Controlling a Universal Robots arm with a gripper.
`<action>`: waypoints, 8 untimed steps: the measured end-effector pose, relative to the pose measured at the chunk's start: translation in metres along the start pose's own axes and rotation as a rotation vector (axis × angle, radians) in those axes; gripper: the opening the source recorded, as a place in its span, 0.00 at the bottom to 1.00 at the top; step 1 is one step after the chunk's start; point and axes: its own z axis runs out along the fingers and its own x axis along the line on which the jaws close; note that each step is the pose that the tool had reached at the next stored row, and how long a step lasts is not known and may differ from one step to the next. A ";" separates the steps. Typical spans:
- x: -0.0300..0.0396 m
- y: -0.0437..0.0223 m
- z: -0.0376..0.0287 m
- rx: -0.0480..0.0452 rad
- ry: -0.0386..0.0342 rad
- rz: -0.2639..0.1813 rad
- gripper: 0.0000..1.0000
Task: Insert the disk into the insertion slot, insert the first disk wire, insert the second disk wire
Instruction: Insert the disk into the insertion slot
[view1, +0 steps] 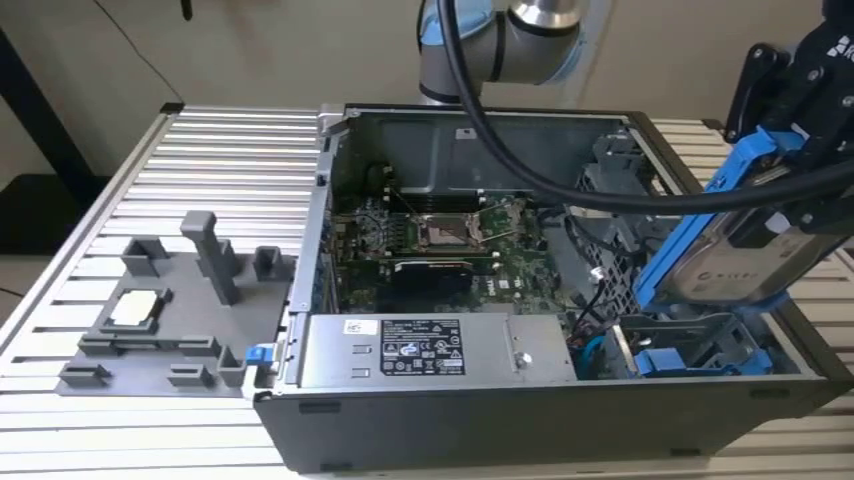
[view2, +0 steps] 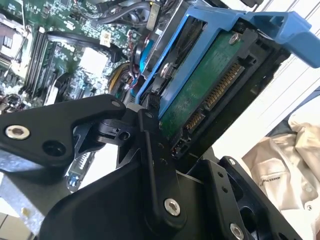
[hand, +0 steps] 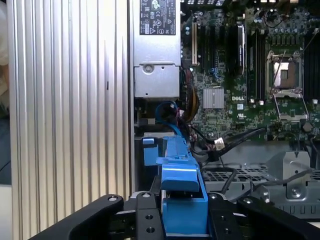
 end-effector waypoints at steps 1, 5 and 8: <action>0.0000 0.0000 0.0010 0.0002 -0.0040 0.000 0.33; 0.0001 -0.0002 0.0056 0.0084 -0.0073 -0.002 0.33; 0.0002 -0.0003 0.0097 0.0114 -0.0069 -0.004 0.33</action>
